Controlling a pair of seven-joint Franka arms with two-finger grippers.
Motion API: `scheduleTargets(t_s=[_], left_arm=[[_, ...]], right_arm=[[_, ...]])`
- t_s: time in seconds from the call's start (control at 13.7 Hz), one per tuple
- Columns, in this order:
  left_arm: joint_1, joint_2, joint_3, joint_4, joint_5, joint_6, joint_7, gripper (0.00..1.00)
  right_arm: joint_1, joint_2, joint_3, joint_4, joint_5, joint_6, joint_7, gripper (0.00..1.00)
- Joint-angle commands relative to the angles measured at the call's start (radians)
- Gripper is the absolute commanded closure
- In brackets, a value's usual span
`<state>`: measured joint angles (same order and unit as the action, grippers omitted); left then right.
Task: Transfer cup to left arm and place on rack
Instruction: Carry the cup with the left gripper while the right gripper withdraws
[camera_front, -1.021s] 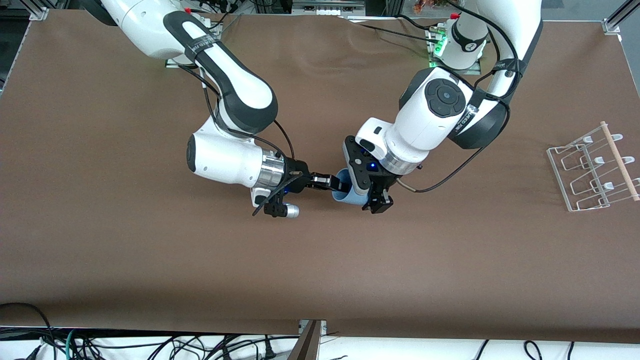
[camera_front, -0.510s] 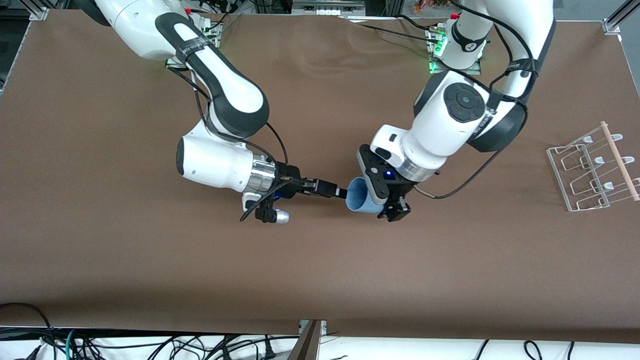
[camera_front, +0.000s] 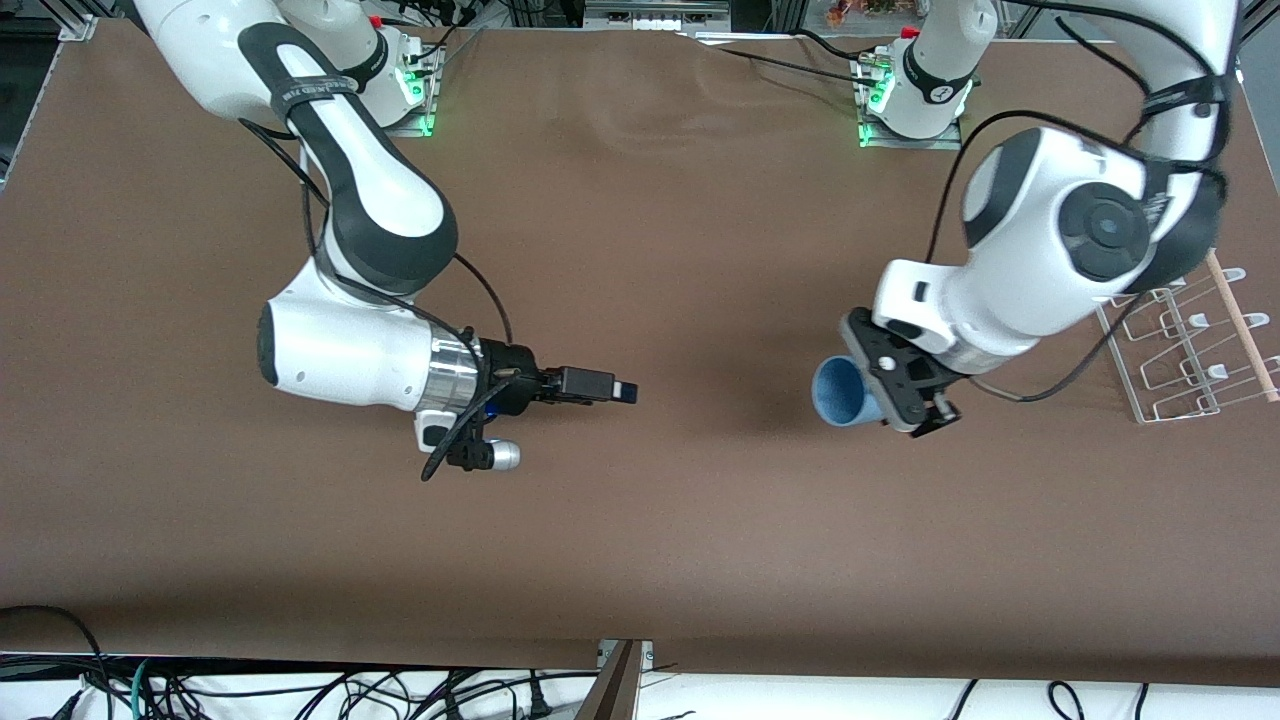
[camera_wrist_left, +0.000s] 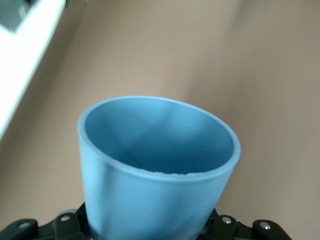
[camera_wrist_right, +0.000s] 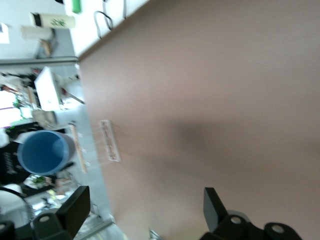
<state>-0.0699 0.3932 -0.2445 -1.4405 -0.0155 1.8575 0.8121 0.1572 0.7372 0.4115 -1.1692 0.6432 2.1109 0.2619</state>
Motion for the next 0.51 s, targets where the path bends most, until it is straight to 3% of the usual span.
scheduleTargets(t_s=[0.0, 0.22, 0.44], left_arm=[[0.068, -0.042, 0.007, -0.008, 0.017, -0.139, -0.011, 1.0], [0.159, -0.047, 0.011, -0.003, 0.098, -0.275, -0.03, 1.0], [0.212, -0.042, 0.016, 0.002, 0.254, -0.426, -0.036, 1.0]], right_arm=[[-0.048, -0.042, 0.001, -0.003, -0.098, -0.132, -0.007, 0.0], [-0.067, -0.085, -0.022, -0.027, -0.216, -0.224, -0.01, 0.0], [-0.094, -0.189, -0.109, -0.167, -0.249, -0.302, -0.041, 0.0]])
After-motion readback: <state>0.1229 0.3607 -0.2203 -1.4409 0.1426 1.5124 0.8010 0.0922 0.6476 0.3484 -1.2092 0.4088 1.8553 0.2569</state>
